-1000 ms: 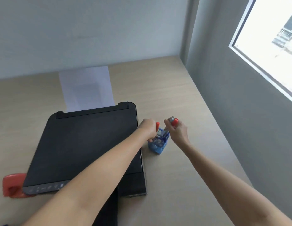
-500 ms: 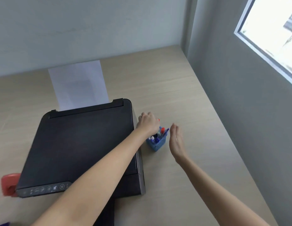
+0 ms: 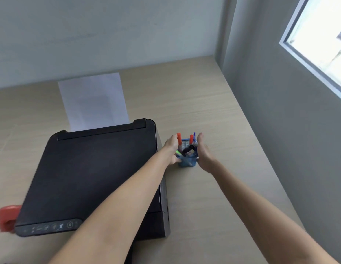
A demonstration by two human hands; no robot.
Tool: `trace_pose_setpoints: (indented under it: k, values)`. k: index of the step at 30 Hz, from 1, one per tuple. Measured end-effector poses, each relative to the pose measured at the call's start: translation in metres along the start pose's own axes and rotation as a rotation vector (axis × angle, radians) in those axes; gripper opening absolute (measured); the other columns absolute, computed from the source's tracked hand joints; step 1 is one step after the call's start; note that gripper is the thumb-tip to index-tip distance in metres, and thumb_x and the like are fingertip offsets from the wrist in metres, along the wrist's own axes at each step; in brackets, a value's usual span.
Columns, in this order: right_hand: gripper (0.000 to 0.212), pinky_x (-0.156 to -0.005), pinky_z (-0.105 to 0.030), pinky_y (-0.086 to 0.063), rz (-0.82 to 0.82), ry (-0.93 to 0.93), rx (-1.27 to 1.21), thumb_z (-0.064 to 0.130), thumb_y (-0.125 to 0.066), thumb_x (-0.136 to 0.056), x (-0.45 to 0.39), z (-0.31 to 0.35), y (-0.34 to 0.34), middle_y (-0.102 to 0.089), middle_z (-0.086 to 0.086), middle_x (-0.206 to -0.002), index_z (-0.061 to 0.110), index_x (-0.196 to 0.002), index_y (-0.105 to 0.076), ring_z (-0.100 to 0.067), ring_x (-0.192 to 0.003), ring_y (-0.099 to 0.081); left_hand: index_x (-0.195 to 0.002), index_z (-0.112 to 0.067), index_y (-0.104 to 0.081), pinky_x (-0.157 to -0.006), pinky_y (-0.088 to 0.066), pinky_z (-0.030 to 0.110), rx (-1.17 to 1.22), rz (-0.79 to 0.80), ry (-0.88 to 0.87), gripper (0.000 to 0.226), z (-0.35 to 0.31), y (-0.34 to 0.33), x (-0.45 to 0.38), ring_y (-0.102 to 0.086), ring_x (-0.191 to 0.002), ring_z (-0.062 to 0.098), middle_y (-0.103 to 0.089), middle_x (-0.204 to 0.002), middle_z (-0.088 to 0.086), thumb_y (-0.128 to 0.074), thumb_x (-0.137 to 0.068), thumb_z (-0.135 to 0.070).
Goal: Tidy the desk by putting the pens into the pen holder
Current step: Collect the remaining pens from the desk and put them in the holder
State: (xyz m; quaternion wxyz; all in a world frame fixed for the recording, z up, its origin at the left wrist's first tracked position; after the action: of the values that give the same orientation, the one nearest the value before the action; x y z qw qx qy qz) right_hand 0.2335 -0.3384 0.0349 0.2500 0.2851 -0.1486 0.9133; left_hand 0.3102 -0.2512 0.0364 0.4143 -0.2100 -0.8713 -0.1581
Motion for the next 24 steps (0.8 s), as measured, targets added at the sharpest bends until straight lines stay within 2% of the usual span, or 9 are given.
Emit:
trace_pose_setpoints:
  k: [2,5,8,11,12,15,17,21,24]
  values:
    - [0.077,-0.059,-0.023,-0.047,0.022,-0.002,0.032,0.06,-0.01,-0.095,-0.006,0.007,-0.002,-0.069,-0.012,-0.072,0.005,-0.085,-0.063,-0.017,-0.062,-0.063,-0.126,-0.007,-0.054,-0.107,-0.034,0.058,0.025,-0.001,-0.023,0.06,-0.001,-0.001,-0.003,-0.059,-0.113,0.038,-0.062,-0.123,0.019,-0.033,-0.084,-0.045]
    - [0.084,-0.066,-0.028,-0.048,0.044,0.003,0.061,0.063,-0.012,-0.093,-0.013,0.008,-0.001,-0.063,-0.019,-0.087,-0.003,-0.107,-0.061,-0.021,-0.072,-0.06,-0.094,-0.009,-0.06,-0.105,-0.037,0.053,0.03,-0.014,-0.029,0.045,-0.007,0.001,0.008,-0.061,-0.106,0.036,-0.064,-0.108,0.018,-0.03,-0.087,-0.042]
    - [0.088,-0.068,-0.027,-0.047,0.051,-0.008,0.121,0.063,-0.011,-0.093,-0.01,0.01,0.001,-0.067,-0.017,-0.094,-0.005,-0.123,-0.055,-0.021,-0.078,-0.064,-0.118,-0.005,-0.053,-0.096,-0.043,0.048,0.041,-0.005,-0.002,0.055,-0.013,0.001,0.028,-0.061,-0.102,0.035,-0.063,-0.113,0.018,-0.03,-0.087,-0.045]
    - [0.08,-0.094,-0.031,-0.043,-0.032,0.05,0.2,0.062,-0.01,-0.093,0.006,0.023,0.003,-0.051,-0.019,-0.138,0.005,-0.142,-0.035,-0.027,-0.118,-0.056,-0.098,-0.009,-0.052,-0.06,-0.039,0.03,-0.013,0.007,-0.055,0.036,-0.028,0.001,0.076,-0.05,-0.069,0.023,-0.051,-0.081,0.009,-0.026,-0.098,-0.034]
    - [0.075,-0.105,-0.034,-0.035,-0.089,0.112,0.25,0.06,-0.011,-0.094,0.015,0.03,0.002,-0.041,-0.015,-0.147,0.008,-0.145,-0.031,-0.026,-0.132,-0.044,-0.09,-0.013,-0.048,-0.059,-0.035,0.029,-0.027,0.002,-0.074,0.032,-0.031,0.004,0.084,-0.044,-0.068,0.02,-0.043,-0.079,0.005,-0.024,-0.101,-0.033]
    - [0.064,-0.105,-0.039,-0.029,-0.279,0.371,0.45,0.049,-0.016,-0.099,0.05,0.06,-0.005,-0.046,-0.018,-0.14,0.002,-0.132,-0.044,-0.031,-0.131,-0.039,-0.125,-0.01,-0.046,-0.087,-0.039,0.032,0.01,0.07,-0.164,0.042,-0.042,0.017,0.113,-0.048,-0.106,0.021,-0.049,-0.114,0.01,-0.022,-0.103,-0.037]
    - [0.059,-0.105,-0.041,-0.03,-0.29,0.489,0.51,0.045,-0.018,-0.1,0.075,0.077,-0.024,-0.051,-0.019,-0.133,0.002,-0.125,-0.049,-0.034,-0.128,-0.041,-0.149,-0.01,-0.02,-0.113,-0.027,0.041,0.019,0.121,-0.218,0.059,-0.046,0.037,0.135,-0.029,-0.14,0.027,-0.029,-0.153,0.013,-0.023,-0.101,-0.043]
    - [0.059,-0.097,-0.038,-0.034,-0.218,0.585,0.607,0.048,-0.018,-0.099,0.109,0.099,-0.082,-0.055,-0.017,-0.125,0.005,-0.123,-0.051,-0.031,-0.121,-0.047,-0.15,-0.006,-0.02,-0.117,-0.023,0.046,0.092,0.114,-0.367,0.063,-0.042,0.1,0.184,-0.029,-0.141,0.03,-0.03,-0.154,0.016,-0.025,-0.101,-0.045]
    - [0.048,-0.081,-0.034,-0.033,-0.085,0.606,0.654,0.052,-0.02,-0.097,0.13,0.093,-0.147,-0.053,-0.004,-0.095,0.015,-0.093,-0.05,-0.024,-0.093,-0.048,-0.147,-0.004,-0.027,-0.115,-0.026,0.044,0.152,0.03,-0.457,0.059,-0.017,0.172,0.215,-0.039,-0.133,0.027,-0.042,-0.143,0.016,-0.028,-0.102,-0.042]
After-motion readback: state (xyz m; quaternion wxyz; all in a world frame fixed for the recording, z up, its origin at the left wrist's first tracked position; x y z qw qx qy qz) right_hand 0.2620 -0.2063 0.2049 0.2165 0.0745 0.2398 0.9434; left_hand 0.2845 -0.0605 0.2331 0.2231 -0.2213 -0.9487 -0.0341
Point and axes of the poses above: each hand's wrist, its own x-axis away from the middle knuckle, its own y-axis out of the back of the hand, z = x × y, the point moved 2 cm from there along -x, towards the middle knuckle
